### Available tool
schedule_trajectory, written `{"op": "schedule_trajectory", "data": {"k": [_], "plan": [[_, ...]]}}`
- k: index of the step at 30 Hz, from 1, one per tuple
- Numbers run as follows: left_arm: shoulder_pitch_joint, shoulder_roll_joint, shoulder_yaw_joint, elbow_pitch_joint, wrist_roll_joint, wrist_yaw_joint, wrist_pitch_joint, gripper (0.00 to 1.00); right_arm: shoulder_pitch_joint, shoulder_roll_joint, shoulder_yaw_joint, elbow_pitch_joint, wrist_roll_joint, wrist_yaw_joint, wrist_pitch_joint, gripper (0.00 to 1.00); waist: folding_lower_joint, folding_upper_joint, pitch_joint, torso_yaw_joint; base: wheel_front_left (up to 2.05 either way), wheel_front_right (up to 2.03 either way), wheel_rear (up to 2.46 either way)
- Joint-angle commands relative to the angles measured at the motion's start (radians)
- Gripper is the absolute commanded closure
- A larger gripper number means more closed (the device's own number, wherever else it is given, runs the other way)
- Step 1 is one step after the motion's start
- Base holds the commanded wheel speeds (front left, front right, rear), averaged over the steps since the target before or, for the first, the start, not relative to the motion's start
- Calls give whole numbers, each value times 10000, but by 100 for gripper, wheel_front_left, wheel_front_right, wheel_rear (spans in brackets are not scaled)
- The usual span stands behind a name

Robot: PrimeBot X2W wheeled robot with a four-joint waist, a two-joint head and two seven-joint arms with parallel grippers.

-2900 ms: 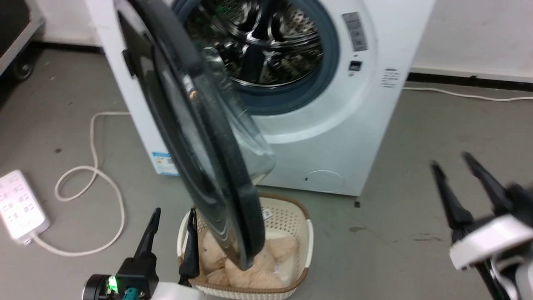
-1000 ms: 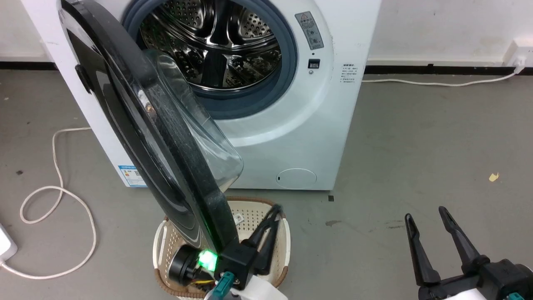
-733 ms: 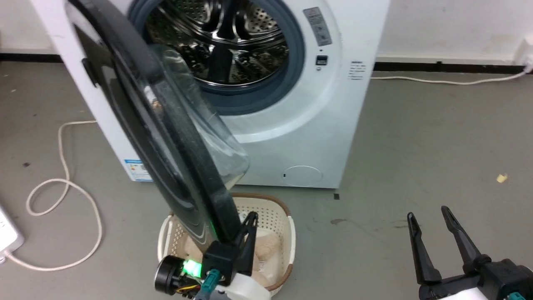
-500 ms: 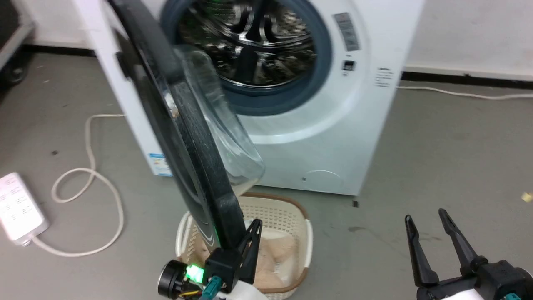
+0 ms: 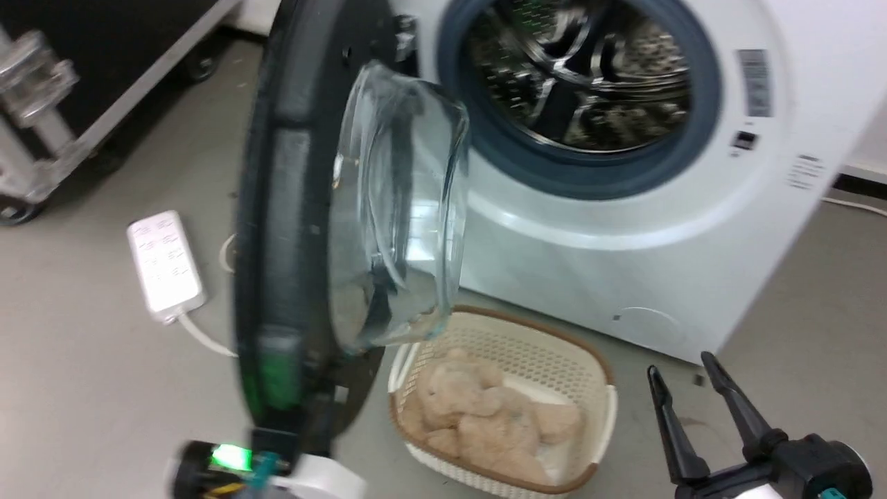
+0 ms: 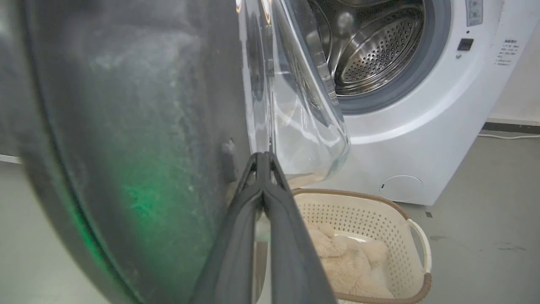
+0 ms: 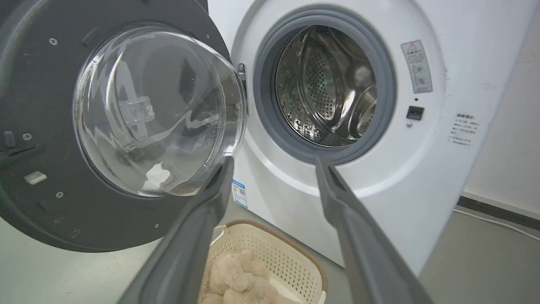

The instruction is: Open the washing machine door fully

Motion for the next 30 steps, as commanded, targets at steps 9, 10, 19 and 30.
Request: {"op": "schedule_trajectory", "data": {"k": [9,10,19,30], "plan": [[-971,1610,2117,36,-912,9,187,100,-550,-236,176,-237,-244,-9,-7,0,0,0,1481,692,0,0,0],[-1141,1805,2350,135,-1019,-23,196,100,-619,-305,163,-260,-249,-9,13,0,0,0,1618,674,0,0,0],[-2761,3257,3595,1891,-1694,-589,79,100,-1138,-951,-464,-699,-224,-9,317,0,0,0,2705,304,0,0,0],[-3658,3619,3688,3364,-1821,-874,-569,100,-1357,-1178,-651,-909,-238,-9,447,0,0,0,2785,-8,0,0,0]]}}
